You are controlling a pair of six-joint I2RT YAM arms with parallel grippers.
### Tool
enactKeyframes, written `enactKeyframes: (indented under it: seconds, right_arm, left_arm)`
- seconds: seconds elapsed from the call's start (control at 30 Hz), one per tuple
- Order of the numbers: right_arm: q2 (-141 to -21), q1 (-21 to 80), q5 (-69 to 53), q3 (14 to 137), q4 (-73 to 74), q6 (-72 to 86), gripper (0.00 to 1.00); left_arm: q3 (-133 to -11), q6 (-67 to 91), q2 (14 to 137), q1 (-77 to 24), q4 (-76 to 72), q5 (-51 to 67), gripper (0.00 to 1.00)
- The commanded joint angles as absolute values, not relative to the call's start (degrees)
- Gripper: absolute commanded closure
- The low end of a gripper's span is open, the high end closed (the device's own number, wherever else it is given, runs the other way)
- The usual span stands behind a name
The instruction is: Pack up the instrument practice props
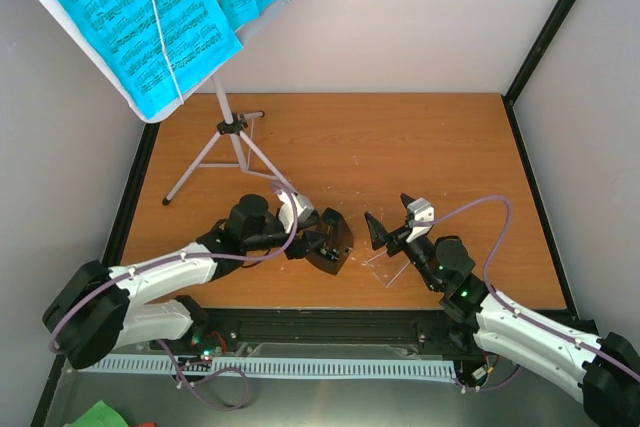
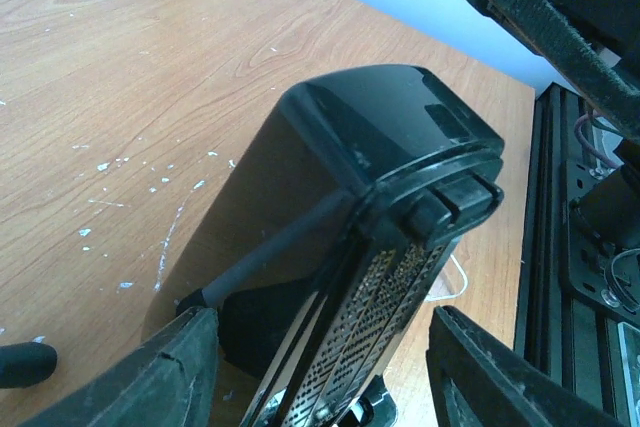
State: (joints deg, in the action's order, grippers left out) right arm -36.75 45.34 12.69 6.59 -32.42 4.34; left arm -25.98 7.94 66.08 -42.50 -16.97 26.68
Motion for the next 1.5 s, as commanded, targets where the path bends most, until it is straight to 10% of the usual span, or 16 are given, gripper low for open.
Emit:
enactKeyframes:
  seconds: [0.0,0.6,0.9,1.13,1.47]
  right_arm:
    - [-36.49,45.15,13.21,6.07,-33.93,4.48,0.0]
    - [-35.77,45.17,13.53,6.04,-33.57,4.31,0.0]
    - [-32.77,45.11,16.83,8.85,-22.15,10.72,0.0]
    - [-28.0,45.09,10.83,11.88,2.75,32.62,0.03]
    - [-43.32,45.08,-0.57,12.72,-1.12,40.34,0.28]
  left_arm:
    - [-28.59,6.76,66.92,-43.5,-19.66,26.41,0.42]
    - [-28.04,8.16,68.08,-43.77,-21.2,27.22,0.51]
    - [-21.28,15.94,63.18,-43.76,-25.31,25.41,0.14]
    - [-9.63,27.36,59.93,-43.76,-32.81,26.35,0.1]
    - [-13.95,24.85,69.84,-43.35,-31.27,24.06,0.09]
